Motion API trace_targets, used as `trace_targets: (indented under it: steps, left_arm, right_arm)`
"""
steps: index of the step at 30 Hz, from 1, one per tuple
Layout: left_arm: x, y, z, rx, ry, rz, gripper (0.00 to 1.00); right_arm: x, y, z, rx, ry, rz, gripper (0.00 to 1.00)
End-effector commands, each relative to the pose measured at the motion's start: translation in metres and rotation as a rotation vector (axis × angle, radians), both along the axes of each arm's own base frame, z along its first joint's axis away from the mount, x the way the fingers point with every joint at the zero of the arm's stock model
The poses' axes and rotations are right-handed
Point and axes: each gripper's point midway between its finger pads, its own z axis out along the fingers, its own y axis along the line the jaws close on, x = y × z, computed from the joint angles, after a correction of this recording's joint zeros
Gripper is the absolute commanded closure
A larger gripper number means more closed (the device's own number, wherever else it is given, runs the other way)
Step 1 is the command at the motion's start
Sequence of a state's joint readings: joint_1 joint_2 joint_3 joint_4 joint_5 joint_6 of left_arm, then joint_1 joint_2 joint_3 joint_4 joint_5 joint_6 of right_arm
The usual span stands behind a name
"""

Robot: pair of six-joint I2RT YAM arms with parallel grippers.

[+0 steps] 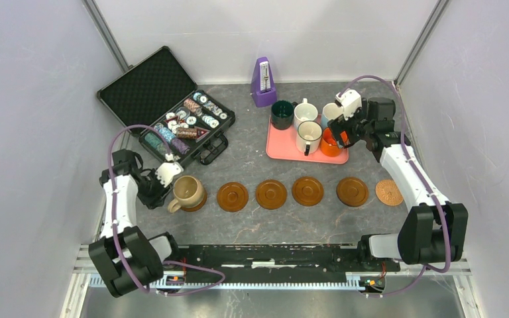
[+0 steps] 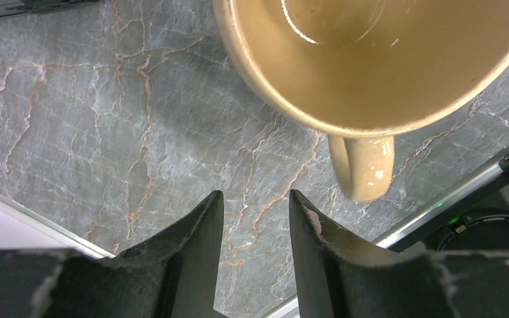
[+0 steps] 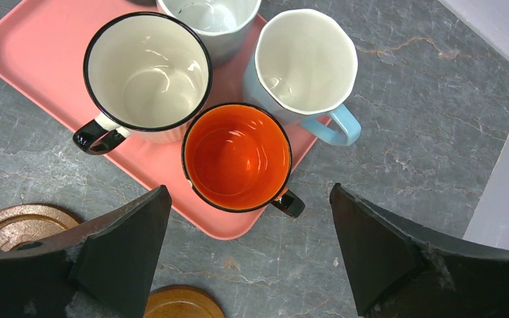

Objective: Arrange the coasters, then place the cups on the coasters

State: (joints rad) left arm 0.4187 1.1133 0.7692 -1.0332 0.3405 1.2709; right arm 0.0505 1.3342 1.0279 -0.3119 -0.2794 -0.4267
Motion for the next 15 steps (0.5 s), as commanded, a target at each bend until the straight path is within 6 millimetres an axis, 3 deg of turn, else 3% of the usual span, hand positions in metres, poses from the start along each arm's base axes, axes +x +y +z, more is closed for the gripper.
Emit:
trace_targets:
  steps: [1, 15]
  left_arm:
    - [0.007, -0.007, 0.002, -0.012, -0.031, 0.024, 0.51]
    - [-0.019, -0.03, -0.003, -0.036, 0.014, -0.088, 0.39]
  right_arm:
    - [0.004, 0.002, 0.014, 0.014, -0.047, 0.002, 0.02]
    - [0.002, -0.001, 0.013, 0.001, -0.05, -0.006, 0.02]
